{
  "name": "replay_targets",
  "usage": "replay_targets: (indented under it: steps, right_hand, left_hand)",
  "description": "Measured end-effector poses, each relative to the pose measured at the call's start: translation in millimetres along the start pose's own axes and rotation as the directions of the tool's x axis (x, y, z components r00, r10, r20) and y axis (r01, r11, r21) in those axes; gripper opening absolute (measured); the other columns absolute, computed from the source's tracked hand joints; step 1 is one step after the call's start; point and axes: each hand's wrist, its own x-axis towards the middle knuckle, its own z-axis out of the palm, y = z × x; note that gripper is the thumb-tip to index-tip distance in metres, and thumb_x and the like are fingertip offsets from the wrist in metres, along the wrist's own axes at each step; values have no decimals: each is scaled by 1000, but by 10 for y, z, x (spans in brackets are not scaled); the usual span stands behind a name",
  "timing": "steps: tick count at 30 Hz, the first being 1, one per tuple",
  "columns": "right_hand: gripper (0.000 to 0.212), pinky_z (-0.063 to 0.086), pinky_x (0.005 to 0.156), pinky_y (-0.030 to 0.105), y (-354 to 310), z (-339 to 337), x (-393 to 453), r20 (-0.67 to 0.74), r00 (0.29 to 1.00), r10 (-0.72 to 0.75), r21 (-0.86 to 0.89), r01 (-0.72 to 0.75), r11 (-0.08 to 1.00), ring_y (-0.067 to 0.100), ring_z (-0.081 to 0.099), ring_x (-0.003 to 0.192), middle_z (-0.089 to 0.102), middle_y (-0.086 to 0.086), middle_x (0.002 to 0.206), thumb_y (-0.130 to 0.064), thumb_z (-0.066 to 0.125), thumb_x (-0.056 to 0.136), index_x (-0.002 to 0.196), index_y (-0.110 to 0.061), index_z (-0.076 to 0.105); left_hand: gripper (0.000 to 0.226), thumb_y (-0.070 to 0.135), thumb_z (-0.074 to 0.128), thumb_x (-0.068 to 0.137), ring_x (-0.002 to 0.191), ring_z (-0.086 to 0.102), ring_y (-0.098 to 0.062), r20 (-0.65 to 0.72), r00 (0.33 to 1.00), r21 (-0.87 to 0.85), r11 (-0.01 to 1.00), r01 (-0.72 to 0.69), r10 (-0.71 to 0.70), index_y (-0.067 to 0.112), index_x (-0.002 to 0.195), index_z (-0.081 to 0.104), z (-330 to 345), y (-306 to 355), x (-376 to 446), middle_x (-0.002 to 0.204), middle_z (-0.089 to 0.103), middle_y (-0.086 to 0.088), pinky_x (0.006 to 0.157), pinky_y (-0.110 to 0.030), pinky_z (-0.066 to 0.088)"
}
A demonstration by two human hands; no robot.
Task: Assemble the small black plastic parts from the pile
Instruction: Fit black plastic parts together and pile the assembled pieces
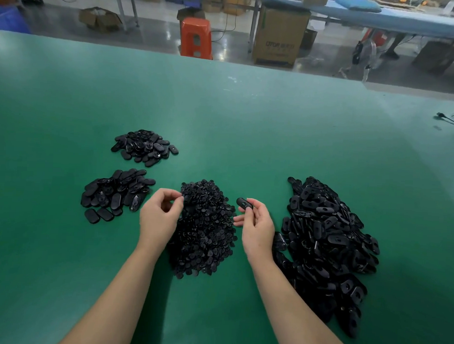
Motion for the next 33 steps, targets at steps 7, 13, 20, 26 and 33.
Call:
replay_targets:
  steps: [7, 13, 20, 26, 33]
  right_hand:
    - [24, 58, 66, 24, 11, 4, -1, 9, 1000, -8, 30, 8, 1000, 13, 69, 66, 73, 0, 96, -7, 47, 104, 107, -28, 58]
    - [24, 58, 65, 26, 34, 16, 18, 9, 1000, -7, 23, 6, 1000, 15, 68, 64, 73, 0, 94, -8, 47, 104, 106, -29, 58]
    - [20, 59, 63, 28, 42, 14, 21, 17, 1000, -10, 9, 10, 1000, 15, 69, 64, 74, -2, 93, -10, 50, 103, 106, -27, 59]
    - [19, 58, 62, 26, 27, 11, 9, 30, 1000, -7, 12, 7, 1000, 14, 70, 65, 75, -4, 96, -12, 51, 103, 112, -26, 59]
    - [19, 59, 65, 32, 46, 16, 23, 26, 1000, 7, -1, -7, 1000, 14, 70, 63, 75, -5, 91, -13, 50, 104, 118, -21, 61]
  left_hand:
    - [26, 8, 71, 91, 55, 47, -10, 197, 980, -287, 954, 88, -32, 29, 105, 75, 421, 409, -68, 71, 62, 12, 53, -19, 42]
    - [14, 7, 71, 91, 44, 44, -13, 271, 960, -339, 925, 169, -76, 20, 92, 77, 583, 490, -100, 57, 62, 1, 44, -22, 41]
    - [3, 3, 61, 96, 38, 46, -16, 343, 929, -395, 875, 278, -140, 4, 99, 61, 627, 483, -84, 90, 77, -12, 39, -24, 42]
    - [2, 8, 66, 95, 41, 50, -16, 358, 918, -347, 888, 301, -171, 7, 93, 65, 641, 430, -61, 83, 76, -11, 42, -26, 44]
    - [5, 10, 74, 89, 38, 42, -16, 360, 912, -205, 937, 282, -195, 11, 84, 74, 716, 447, 6, 70, 65, -21, 42, -27, 41]
